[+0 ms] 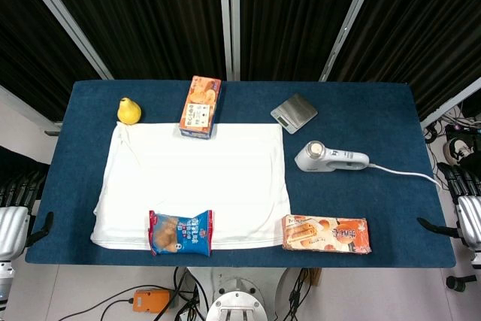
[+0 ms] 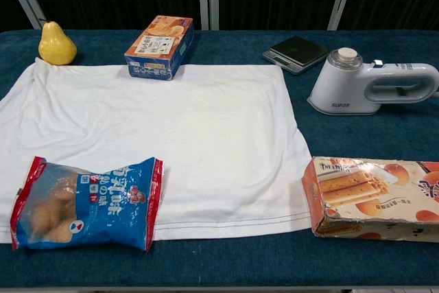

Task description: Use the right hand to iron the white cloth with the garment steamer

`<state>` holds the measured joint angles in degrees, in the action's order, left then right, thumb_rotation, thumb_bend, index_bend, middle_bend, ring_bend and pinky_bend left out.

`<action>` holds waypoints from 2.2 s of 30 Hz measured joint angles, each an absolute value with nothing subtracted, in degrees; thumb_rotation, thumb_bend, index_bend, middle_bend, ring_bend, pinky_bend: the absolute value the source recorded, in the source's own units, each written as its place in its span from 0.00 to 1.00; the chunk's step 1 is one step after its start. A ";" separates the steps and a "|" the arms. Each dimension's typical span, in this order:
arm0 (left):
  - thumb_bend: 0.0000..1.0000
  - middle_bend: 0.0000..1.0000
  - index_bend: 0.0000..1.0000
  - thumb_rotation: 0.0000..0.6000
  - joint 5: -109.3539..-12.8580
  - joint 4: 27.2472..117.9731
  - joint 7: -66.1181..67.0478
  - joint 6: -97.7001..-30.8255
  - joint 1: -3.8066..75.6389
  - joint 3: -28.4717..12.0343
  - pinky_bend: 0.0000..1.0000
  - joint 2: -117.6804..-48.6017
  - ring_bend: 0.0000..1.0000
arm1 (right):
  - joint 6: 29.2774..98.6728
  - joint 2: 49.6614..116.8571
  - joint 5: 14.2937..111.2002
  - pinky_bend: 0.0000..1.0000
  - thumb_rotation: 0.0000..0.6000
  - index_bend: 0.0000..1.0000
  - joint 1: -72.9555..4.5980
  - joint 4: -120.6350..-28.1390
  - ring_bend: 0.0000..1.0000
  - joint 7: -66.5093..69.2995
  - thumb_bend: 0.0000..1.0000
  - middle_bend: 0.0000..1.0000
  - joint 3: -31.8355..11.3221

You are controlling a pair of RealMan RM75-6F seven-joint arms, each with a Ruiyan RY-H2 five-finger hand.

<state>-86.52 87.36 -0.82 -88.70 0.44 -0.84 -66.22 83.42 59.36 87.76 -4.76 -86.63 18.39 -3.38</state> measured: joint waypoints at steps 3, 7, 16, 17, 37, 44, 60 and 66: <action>0.37 0.05 0.06 1.00 -86.07 87.26 -0.68 -88.32 0.47 -0.99 0.00 -66.32 0.00 | 82.75 59.15 87.76 0.09 1.00 0.00 -5.52 -87.64 0.00 17.64 0.09 0.13 -3.74; 0.37 0.05 0.06 1.00 -86.13 87.43 -0.29 -88.00 0.67 -1.00 0.00 -66.40 0.00 | 80.18 58.78 87.45 0.09 1.00 0.00 -7.59 -89.35 0.00 16.39 0.09 0.13 -4.50; 0.37 0.05 0.06 1.00 -86.63 87.87 0.38 -87.17 1.29 -0.86 0.00 -66.99 0.00 | 66.09 60.72 77.72 0.09 1.00 0.11 -16.99 -92.58 0.06 9.13 0.09 0.15 -9.16; 0.37 0.05 0.06 1.00 -86.57 87.85 0.39 -87.07 1.33 -0.88 0.00 -67.01 0.00 | 64.64 61.23 75.99 0.09 1.00 0.13 -18.15 -92.74 0.08 7.73 0.09 0.17 -9.77; 0.37 0.05 0.06 1.00 -85.82 86.85 0.20 -84.06 2.94 -0.92 0.00 -66.94 0.00 | 46.72 71.91 40.73 0.11 1.00 0.45 -37.93 -87.98 0.30 -18.77 0.09 0.40 -13.22; 0.37 0.05 0.06 1.00 -85.65 86.64 0.10 -83.48 3.41 -1.02 0.00 -66.83 0.00 | 45.59 75.21 35.41 0.13 1.00 0.48 -42.09 -85.11 0.39 -21.22 0.09 0.46 -12.50; 0.37 0.05 0.06 1.00 -85.14 85.73 -0.64 -83.25 3.25 -0.71 0.00 -66.88 0.00 | 44.51 76.59 31.86 0.14 1.00 0.55 -44.74 -83.75 0.51 -21.37 0.09 0.55 -10.43; 0.37 0.05 0.06 1.00 -85.12 85.69 -0.66 -83.39 3.12 -0.60 0.00 -66.76 0.00 | 43.45 77.32 31.74 0.15 1.00 0.58 -44.87 -82.41 0.56 -19.60 0.09 0.58 -9.96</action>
